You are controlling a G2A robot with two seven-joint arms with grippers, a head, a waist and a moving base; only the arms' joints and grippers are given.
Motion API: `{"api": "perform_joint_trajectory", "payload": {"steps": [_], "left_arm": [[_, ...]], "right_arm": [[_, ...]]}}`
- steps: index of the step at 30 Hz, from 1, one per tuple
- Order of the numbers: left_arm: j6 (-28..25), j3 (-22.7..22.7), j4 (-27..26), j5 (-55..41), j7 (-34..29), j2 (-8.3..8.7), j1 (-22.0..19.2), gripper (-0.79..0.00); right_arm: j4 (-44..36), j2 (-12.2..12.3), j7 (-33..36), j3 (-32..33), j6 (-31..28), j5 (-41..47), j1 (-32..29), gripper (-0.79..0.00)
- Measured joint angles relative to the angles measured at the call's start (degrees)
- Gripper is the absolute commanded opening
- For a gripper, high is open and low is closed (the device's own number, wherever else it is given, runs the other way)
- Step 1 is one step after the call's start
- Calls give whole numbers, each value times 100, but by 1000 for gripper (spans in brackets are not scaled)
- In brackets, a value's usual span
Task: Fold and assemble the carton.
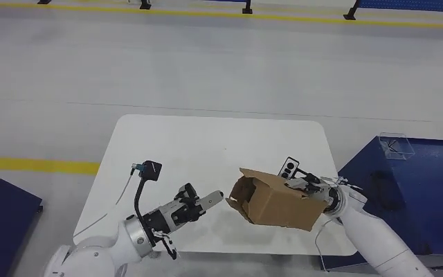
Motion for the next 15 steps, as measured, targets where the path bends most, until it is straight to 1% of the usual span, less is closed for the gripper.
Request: {"api": "perform_joint_trajectory", "payload": {"steps": [1, 3, 10, 12, 15], "left_arm": [[-1, -32, 0, 26, -150, 16, -13, 0], [-75, -69, 0, -13, -248, 34, -10, 0], [-849, -307, 0, -561, -278, 89, 221, 0], [-893, -349, 0, -530, -405, 114, 285, 0], [-773, -358, 0, -290, -517, 151, 335, 0]], "right_arm": [[-54, -10, 10, 5, -32, -63, -34, -785], [-116, -21, 22, 23, -29, -94, -95, -785], [-258, -75, -152, 126, -7, -169, -235, -785], [-318, -88, -199, 128, 26, -228, -265, -785], [-432, -112, -206, 105, 120, -345, -304, -785]]}}
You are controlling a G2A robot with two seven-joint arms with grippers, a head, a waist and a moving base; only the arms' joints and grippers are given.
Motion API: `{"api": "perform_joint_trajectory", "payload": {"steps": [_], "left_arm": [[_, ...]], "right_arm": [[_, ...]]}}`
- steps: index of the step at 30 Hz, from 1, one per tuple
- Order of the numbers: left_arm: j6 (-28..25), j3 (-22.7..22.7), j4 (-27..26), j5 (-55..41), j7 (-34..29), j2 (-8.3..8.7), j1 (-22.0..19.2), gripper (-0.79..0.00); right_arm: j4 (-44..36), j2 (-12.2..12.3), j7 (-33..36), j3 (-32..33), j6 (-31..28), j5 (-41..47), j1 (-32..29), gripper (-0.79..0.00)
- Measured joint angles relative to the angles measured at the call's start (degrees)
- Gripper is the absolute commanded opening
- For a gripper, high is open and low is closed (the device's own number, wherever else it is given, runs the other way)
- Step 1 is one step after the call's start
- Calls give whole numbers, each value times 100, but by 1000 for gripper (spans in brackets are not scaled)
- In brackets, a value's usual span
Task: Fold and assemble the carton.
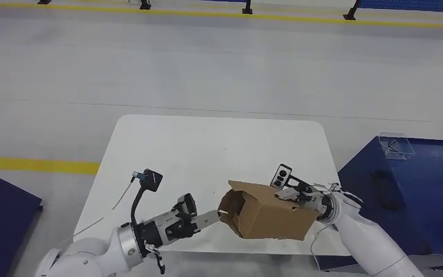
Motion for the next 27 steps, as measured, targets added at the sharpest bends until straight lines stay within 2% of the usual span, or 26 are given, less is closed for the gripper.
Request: {"api": "perform_joint_trajectory", "payload": {"steps": [10, 17, 22, 27], "left_arm": [[573, 13, 334, 60, 69, 58, -183, 0], [592, 188, 441, 190, -19, 103, -327, 0], [498, -102, 236, -270, 131, 126, -230, 0], [355, -419, 113, -729, -101, 172, -57, 0]], "right_arm": [[-172, -90, 190, 57, 64, -17, -98, -785], [-158, -138, 273, 173, 107, 51, -151, -785], [-18, -172, 237, 380, 69, 278, -140, -785], [26, -198, 275, 515, 161, 356, -141, -785]]}}
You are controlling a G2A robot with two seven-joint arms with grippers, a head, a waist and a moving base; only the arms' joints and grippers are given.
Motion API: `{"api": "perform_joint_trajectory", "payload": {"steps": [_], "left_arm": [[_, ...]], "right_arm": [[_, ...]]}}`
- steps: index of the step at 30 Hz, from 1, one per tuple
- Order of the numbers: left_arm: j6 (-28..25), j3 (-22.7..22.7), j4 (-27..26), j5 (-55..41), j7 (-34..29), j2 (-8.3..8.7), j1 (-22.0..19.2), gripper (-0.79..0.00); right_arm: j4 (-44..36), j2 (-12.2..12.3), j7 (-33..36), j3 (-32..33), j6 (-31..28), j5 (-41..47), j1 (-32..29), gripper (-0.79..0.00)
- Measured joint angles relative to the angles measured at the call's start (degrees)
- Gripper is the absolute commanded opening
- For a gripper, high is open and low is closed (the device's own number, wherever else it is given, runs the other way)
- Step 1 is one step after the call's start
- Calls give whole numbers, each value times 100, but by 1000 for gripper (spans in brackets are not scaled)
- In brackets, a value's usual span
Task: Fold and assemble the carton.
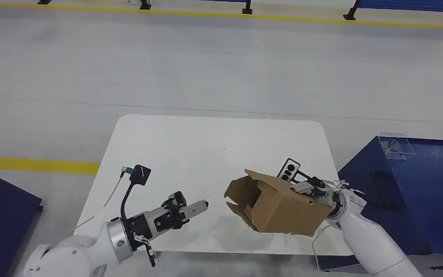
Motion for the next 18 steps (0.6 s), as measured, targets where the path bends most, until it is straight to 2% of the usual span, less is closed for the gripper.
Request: {"api": "perform_joint_trajectory", "payload": {"steps": [7, 18], "left_arm": [[-190, 210, -64, 267, -182, 65, 96, 0], [-76, 710, -46, 513, -121, 114, -124, 0]], "right_arm": [[-93, -58, -34, -18, 64, -182, -57, -785], [-86, -130, 50, -43, 134, -552, -77, -785]]}}
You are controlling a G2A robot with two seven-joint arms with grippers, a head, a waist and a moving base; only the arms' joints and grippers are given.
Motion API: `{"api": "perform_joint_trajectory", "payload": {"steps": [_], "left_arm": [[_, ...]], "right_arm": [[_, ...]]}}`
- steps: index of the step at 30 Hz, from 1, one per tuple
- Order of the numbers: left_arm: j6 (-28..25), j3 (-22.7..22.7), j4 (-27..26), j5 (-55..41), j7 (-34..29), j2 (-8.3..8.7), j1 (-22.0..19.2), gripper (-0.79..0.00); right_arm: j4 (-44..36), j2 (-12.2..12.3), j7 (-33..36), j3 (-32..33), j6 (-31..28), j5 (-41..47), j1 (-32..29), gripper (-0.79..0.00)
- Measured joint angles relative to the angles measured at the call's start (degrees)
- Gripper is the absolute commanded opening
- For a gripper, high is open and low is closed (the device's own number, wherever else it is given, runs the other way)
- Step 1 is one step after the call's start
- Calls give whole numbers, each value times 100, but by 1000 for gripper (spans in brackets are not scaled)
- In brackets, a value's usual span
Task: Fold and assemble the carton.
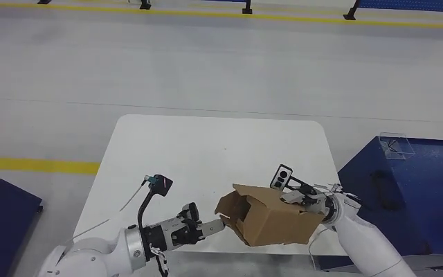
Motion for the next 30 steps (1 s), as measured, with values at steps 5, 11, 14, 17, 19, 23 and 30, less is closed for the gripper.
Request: {"api": "perform_joint_trajectory", "payload": {"steps": [5, 11, 14, 17, 19, 23, 30], "left_arm": [[110, 123, 35, 61, -16, 26, -106, 0], [270, 299, 149, 215, -62, 56, -251, 0], [402, 437, 220, 380, -90, 70, -348, 0], [514, 585, 288, 561, -89, 81, -431, 0], [590, 670, 331, 659, -61, 87, -495, 0], [704, 687, 388, 653, 16, 95, -590, 0], [893, 123, 375, 157, 223, 130, -560, 0]], "right_arm": [[14, -28, 9, 21, -33, -176, 14, -785], [-54, -51, -5, 62, -208, -527, 25, -785], [-104, -61, -22, 83, -309, -703, 24, -785], [-188, -63, -111, 148, -576, -1016, 16, -785], [-263, -60, -165, 192, -757, -1262, -15, -785], [-382, -47, -355, 357, -1130, -1645, -88, -785], [-490, -22, -827, 815, -1990, -2187, -306, -785]]}}
